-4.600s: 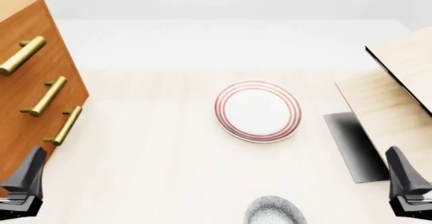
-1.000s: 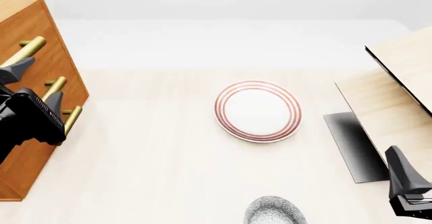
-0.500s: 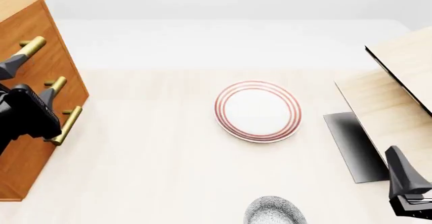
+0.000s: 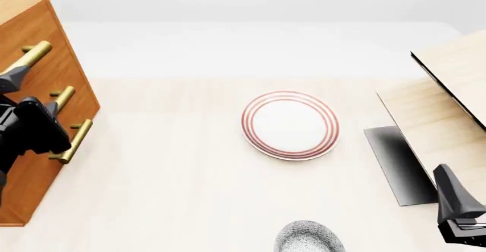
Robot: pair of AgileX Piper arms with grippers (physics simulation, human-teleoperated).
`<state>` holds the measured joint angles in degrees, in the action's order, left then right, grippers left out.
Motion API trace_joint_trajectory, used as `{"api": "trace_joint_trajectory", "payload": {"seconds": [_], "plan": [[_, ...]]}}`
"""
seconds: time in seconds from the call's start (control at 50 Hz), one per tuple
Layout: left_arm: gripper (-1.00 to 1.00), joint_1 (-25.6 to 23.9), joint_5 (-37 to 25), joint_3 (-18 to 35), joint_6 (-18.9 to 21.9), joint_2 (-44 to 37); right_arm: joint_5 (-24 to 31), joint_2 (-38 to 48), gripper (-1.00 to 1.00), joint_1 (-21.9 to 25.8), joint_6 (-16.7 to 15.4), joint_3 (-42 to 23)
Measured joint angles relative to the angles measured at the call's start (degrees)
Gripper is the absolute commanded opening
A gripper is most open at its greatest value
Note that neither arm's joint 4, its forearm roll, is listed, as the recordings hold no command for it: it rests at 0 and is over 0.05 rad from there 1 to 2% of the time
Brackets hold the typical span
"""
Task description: Open the top drawer of the cabinet and put the bowl in it.
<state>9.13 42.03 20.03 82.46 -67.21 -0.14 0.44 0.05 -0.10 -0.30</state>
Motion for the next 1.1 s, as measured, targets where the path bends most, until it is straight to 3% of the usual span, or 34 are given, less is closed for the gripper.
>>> {"api": "trace_joint_trajectory", "payload": {"seconds": [0.9, 0.92, 1.1], "plan": [[1.00, 6.24, 5.45, 3.42, 1.52, -7.21, 0.00, -0.01, 1.00, 0.01, 0.00, 0.00], [-1.00, 6.30, 5.55, 3.50, 1.53, -7.39, 0.00, -0.01, 1.00, 0.01, 0.00, 0.00], [-1.00, 6.58, 7.88, 4.44, 1.65, -6.71, 0.00, 0.00, 1.00, 0.01, 0.00, 0.00]]}}
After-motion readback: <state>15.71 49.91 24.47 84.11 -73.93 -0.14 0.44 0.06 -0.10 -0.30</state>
